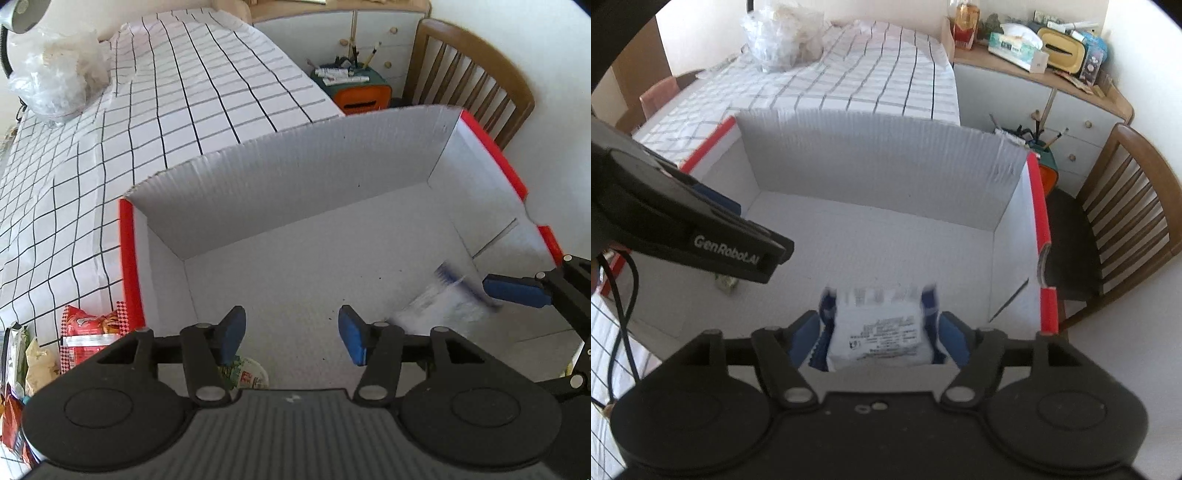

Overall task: Organize snacks
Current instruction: 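Carry both snacks into the red box and open both tools, then return both tools to the snack pile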

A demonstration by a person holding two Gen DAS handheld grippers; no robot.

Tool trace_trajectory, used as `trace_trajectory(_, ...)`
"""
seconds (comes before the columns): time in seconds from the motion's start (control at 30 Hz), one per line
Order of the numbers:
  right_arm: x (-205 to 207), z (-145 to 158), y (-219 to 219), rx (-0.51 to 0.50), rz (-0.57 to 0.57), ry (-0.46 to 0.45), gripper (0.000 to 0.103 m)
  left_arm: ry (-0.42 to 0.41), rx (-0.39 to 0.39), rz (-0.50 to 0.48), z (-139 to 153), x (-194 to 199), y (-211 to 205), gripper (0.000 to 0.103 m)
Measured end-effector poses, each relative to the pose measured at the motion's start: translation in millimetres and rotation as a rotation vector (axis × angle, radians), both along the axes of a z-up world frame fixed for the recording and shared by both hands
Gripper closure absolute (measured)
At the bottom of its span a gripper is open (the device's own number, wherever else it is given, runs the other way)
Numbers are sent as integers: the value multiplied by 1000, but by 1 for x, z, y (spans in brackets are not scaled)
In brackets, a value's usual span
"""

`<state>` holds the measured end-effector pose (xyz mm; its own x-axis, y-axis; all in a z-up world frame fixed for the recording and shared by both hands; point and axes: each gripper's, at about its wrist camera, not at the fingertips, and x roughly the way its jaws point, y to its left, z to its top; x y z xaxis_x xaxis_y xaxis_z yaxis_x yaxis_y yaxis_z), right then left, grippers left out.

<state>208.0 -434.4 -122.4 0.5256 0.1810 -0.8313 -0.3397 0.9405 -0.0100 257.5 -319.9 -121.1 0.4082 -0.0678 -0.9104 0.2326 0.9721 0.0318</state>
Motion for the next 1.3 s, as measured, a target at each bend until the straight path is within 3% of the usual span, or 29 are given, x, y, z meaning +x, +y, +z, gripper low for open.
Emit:
trace_trajectory(0.5, -42, 59, -4, 85, 4, -137, 18, -196, -101, 26, 68, -54, 31, 46)
trace_trajectory(0.93, -88, 108, 27, 147, -14, -275, 14, -348, -137, 3, 116, -113, 84, 46)
trace_trajectory(1.3, -124, 119, 85, 234, 23, -299, 6, -436, -148, 15, 131, -168, 159, 32)
